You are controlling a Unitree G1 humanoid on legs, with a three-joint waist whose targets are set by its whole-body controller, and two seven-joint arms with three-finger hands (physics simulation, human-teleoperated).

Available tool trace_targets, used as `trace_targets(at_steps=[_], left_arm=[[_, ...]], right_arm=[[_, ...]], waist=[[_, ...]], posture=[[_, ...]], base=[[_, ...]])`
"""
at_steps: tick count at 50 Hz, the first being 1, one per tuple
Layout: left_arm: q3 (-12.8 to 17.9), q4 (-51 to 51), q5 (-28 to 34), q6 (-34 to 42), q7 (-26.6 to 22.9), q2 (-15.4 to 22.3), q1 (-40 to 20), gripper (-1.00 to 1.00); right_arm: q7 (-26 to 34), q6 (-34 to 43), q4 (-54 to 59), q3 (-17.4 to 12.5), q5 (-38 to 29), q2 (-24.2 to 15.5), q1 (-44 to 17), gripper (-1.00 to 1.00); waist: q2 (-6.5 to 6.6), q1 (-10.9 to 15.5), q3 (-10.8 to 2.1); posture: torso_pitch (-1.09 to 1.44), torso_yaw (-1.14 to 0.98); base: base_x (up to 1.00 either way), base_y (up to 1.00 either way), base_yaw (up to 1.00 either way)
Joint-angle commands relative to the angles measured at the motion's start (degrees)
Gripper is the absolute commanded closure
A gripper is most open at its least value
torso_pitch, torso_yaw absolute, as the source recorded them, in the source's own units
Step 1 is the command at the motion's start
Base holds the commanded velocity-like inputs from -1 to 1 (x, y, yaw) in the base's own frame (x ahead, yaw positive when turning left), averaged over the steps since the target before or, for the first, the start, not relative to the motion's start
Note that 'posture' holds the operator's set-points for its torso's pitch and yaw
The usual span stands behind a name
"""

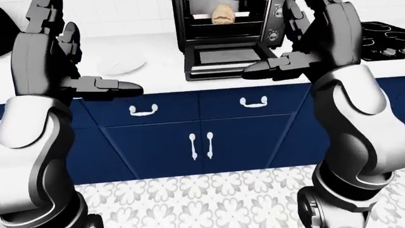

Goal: Pick the bread from the tray and place it on the plate on the counter.

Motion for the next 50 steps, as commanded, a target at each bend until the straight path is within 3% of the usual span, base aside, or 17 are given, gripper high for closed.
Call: trace_targets(at_steps=[1,11,17,19,21,22,26,28,30,31,33,37,40,41,46,47,50], left_arm=[[0.63,-0.95,0.12,-1.2,0.36,0.75,-1.29,-1.0],[1.38,-2.59,-0.28,-0.3,0.44,1.46,-0.7,-1.0],[1.98,-3.42,-0.81,0.8,0.54,2.14,-1.18,-1.0],[2.14,-3.49,-1.0,1.12,0.61,2.39,-1.43,-1.0],[2.47,-3.67,-1.34,1.9,0.48,3.16,-1.98,-1.0],[2.66,-3.74,-1.53,2.47,0.52,3.63,-2.65,-1.0],[3.16,-4.21,-2.11,3.53,0.6,4.65,-3.26,-1.0],[3.11,-4.44,-2.32,3.88,0.79,4.87,-3.44,-1.0],[3.17,-4.6,-2.54,4.1,0.85,5.08,-3.62,-1.0],[3.18,-4.54,-2.54,3.9,0.91,5.08,-3.44,-1.0],[3.21,-4.46,-2.56,3.69,1.0,5.11,-3.21,-1.0],[3.28,-4.43,-2.57,3.56,0.99,5.46,-3.11,-1.0],[3.48,-4.32,-2.39,3.18,0.91,5.72,-2.86,-1.0],[3.51,-4.44,-2.44,3.15,0.94,5.67,-2.88,-1.0],[3.59,-4.73,-2.44,2.63,0.82,5.37,-1.99,-1.0],[3.59,-4.72,-2.43,2.68,0.82,5.41,-2.03,-1.0],[3.53,-5.23,-2.53,3.53,0.83,5.67,-2.58,-1.0]], right_arm=[[-0.41,-1.25,-1.17,-0.52,-0.01,-0.63,-1.94,-1.0],[-0.49,-0.86,-0.85,-0.45,0.35,-1.4,-3.18,-1.0],[-0.53,-0.09,-1.13,-0.8,0.72,-1.66,-4.4,-1.0],[-0.88,0.56,-1.65,-1.09,1.33,-1.58,-5.15,-1.0],[-1.03,0.39,-1.31,-1.01,1.45,-2.01,-5.89,-1.0],[-1.27,0.82,-1.44,-1.15,1.7,-2.17,-6.69,-1.0],[-2.02,2.31,-2.47,-1.44,2.8,-2.72,-8.23,-1.0],[-2.28,3.05,-2.77,-1.59,3.38,-3.19,-9.12,-1.0],[-2.48,3.64,-3.28,-1.58,3.81,-3.56,-9.55,-1.0],[-2.32,3.61,-3.45,-1.22,3.71,-3.98,-9.5,-1.0],[-2.29,3.3,-3.46,-1.08,3.53,-4.08,-9.4,-1.0],[-2.15,3.2,-3.17,-1.1,3.34,-4.23,-10.26,-1.0],[-2.01,3.06,-2.97,-0.9,3.06,-4.28,-10.41,-1.0],[-2.02,3.06,-2.92,-0.97,2.96,-4.32,-10.56,-1.0],[-1.95,3.62,-3.43,-1.11,2.9,-4.34,-10.44,-1.0],[-1.87,3.52,-3.44,-0.99,2.75,-4.45,-10.36,-1.0],[-1.8,3.53,-3.48,-1.19,2.76,-4.42,-10.28,-1.0]], waist=[[0.34,-0.18,-1.14],[1.9,-0.15,-1.67],[0.55,-0.17,-1.25],[2.31,-0.56,-0.18],[-0.16,-0.19,0.11],[-1.32,-0.25,-1.16],[-2.9,-0.45,0.84],[-1.71,-0.64,1.04],[2.65,0.65,-0.3],[0.7,0.32,0.43],[0.55,0.98,-0.02],[-0.74,0.73,0.79],[-4.35,1.37,0.02],[-2.02,1.06,0.55],[-0.91,0.36,-1.06],[-0.56,0.1,-2.5],[-1.75,0.27,-2.86]], posture=[[0.0,0.0],[0.0,0.0],[0.0,0.0],[0.0,0.0],[0.0,0.0],[0.0,0.0],[0.0,0.0],[0.0,0.0],[0.0,0.0],[0.0,0.0],[0.0,0.0],[0.0,0.0],[0.0,0.0],[0.0,0.0],[0.0,0.0],[0.0,0.0],[0.0,0.0]], base=[[0.31,0.38,0.0],[0.3,0.14,0.0],[0.28,0.04,0.0],[0.2,0.0,0.0],[0.14,0.0,0.0],[0.12,0.0,0.0],[0.0,0.0,0.0],[0.0,0.0,0.0],[0.0,0.0,0.0],[0.0,0.0,0.0],[0.0,0.0,0.0],[0.0,0.01,0.0],[0.0,0.03,0.0],[0.0,0.02,0.0],[0.0,0.03,0.0],[0.0,0.24,0.0],[0.0,0.25,0.0]])
